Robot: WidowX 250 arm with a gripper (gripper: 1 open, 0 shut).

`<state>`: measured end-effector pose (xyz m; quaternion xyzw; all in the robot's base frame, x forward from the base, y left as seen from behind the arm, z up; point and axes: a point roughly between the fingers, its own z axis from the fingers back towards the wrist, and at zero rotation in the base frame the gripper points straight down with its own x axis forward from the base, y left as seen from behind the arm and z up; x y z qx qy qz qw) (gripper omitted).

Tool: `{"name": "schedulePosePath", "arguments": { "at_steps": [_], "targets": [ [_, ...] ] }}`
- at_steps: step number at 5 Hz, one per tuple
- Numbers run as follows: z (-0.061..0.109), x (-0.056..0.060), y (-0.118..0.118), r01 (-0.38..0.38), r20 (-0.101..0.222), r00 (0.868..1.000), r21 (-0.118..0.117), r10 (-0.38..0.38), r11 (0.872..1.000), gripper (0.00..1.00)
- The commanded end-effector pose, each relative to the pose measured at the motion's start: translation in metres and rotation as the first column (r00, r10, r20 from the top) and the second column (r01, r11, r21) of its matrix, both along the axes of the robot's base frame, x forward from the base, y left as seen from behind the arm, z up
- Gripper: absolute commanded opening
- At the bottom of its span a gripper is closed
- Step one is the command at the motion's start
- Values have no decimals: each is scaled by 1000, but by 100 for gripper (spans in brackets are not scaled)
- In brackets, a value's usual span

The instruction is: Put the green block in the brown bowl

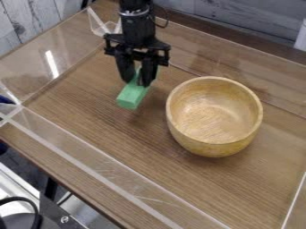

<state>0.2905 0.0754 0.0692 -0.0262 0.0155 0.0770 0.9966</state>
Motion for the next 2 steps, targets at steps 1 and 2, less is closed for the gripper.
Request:
{"name": "schedulePosePath", "arguments": {
  "at_steps": [1,2],
  "targets": [
    [35,14,-8,21,104,994,13,-23,1000,0],
    [43,18,-21,49,115,992,-4,-48,999,0]
  ]
}}
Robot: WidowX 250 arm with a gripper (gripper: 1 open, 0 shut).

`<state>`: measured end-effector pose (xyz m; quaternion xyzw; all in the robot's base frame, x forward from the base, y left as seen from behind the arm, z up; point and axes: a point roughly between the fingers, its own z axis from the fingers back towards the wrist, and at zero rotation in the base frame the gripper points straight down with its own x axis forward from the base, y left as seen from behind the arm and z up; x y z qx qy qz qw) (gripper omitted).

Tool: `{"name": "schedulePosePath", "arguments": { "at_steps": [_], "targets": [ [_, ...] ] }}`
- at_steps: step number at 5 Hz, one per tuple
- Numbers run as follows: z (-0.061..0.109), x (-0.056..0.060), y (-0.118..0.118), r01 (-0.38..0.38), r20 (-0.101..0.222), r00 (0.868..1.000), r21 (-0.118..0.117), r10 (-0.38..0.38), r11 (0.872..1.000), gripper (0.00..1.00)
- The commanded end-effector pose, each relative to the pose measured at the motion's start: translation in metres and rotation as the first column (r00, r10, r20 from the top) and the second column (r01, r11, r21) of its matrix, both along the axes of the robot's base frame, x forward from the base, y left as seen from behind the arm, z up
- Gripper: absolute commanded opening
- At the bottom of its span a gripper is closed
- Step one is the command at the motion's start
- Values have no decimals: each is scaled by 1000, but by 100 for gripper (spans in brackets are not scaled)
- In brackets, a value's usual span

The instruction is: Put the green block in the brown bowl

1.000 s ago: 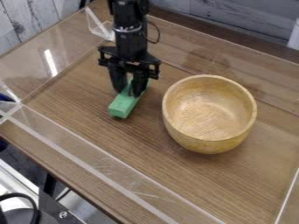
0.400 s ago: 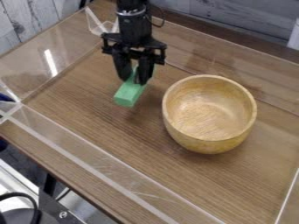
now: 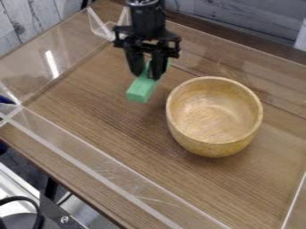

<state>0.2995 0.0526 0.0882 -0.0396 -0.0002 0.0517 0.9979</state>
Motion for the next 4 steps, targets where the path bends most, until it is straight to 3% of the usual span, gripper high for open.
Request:
{"name": "schedulePosePath", "arguments": {
  "at_steps": [1,3,4],
  "targets": [
    [34,14,-16,32,92,995,-4,-32,999,0],
    [33,18,-70,159,97,983,-22,-156,987,0],
    [26,16,-79,186,84,979,-25,-183,982,0]
  ]
}}
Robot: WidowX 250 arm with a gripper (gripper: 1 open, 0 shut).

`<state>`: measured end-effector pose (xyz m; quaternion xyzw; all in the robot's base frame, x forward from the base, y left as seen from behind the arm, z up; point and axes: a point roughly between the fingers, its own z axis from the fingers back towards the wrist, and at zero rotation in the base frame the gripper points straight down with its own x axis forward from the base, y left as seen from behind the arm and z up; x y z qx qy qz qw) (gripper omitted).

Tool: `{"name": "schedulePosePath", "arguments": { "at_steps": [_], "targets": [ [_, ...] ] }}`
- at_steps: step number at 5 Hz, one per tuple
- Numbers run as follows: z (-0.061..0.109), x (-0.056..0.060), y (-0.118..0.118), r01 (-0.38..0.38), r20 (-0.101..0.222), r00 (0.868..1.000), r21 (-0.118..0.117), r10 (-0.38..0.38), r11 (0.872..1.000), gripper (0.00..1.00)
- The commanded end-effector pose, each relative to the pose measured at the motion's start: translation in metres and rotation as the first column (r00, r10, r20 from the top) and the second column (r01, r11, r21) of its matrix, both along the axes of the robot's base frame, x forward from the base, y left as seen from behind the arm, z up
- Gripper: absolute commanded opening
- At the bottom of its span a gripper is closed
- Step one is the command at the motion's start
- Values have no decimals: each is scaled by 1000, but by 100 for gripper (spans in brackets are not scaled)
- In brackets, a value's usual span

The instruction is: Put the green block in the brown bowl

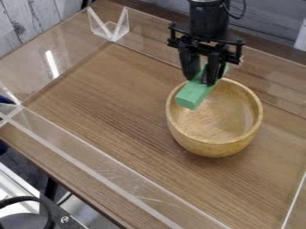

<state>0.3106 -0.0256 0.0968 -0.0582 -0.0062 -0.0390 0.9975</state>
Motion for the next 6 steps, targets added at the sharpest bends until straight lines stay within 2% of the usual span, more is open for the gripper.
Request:
{"name": "schedulePosePath", "arguments": {
  "at_steps": [1,4,6],
  "targets": [
    [8,2,-7,25,42,999,0,-25,1000,0],
    [-17,-2,-15,57,-2,998,8,-57,998,0],
    [-25,0,-17,61,-15,998,10,-61,998,0]
  ]
}}
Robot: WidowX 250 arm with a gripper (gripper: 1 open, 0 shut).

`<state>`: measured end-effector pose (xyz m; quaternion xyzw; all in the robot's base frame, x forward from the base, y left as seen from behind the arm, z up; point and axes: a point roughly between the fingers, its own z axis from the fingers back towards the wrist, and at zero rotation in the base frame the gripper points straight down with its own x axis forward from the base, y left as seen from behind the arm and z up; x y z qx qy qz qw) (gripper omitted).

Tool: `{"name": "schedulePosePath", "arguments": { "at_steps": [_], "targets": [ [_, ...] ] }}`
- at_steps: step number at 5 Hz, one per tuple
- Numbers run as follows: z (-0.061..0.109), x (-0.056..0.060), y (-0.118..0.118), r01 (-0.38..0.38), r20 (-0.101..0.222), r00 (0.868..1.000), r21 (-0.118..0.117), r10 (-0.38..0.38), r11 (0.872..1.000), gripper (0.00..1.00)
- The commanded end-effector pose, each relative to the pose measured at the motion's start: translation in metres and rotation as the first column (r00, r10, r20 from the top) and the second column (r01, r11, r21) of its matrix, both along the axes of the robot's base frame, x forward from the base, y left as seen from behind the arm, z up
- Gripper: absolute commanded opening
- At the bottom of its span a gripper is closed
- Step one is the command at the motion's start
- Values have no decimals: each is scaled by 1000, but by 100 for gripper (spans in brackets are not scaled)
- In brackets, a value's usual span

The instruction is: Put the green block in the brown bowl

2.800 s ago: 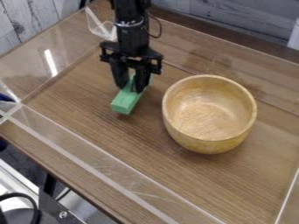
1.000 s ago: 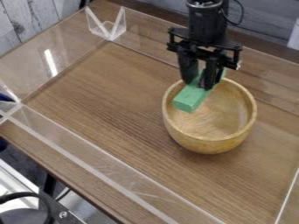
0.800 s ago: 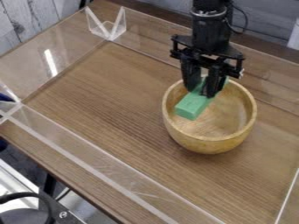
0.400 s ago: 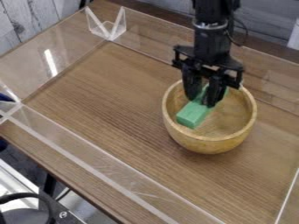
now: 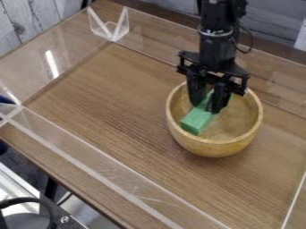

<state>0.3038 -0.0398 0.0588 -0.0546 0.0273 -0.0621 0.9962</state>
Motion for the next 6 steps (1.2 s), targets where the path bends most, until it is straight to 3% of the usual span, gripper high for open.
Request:
{"name": "schedulePosePath", "arguments": {
  "at_steps": [1,2,6],
  "targets": [
    [15,7,-2,12,46,999,0,-12,1000,100],
    [18,6,-2,12,44,999,0,-12,1000,100],
    [56,1,4,-4,96,995,1,4,1000,100]
  ]
}}
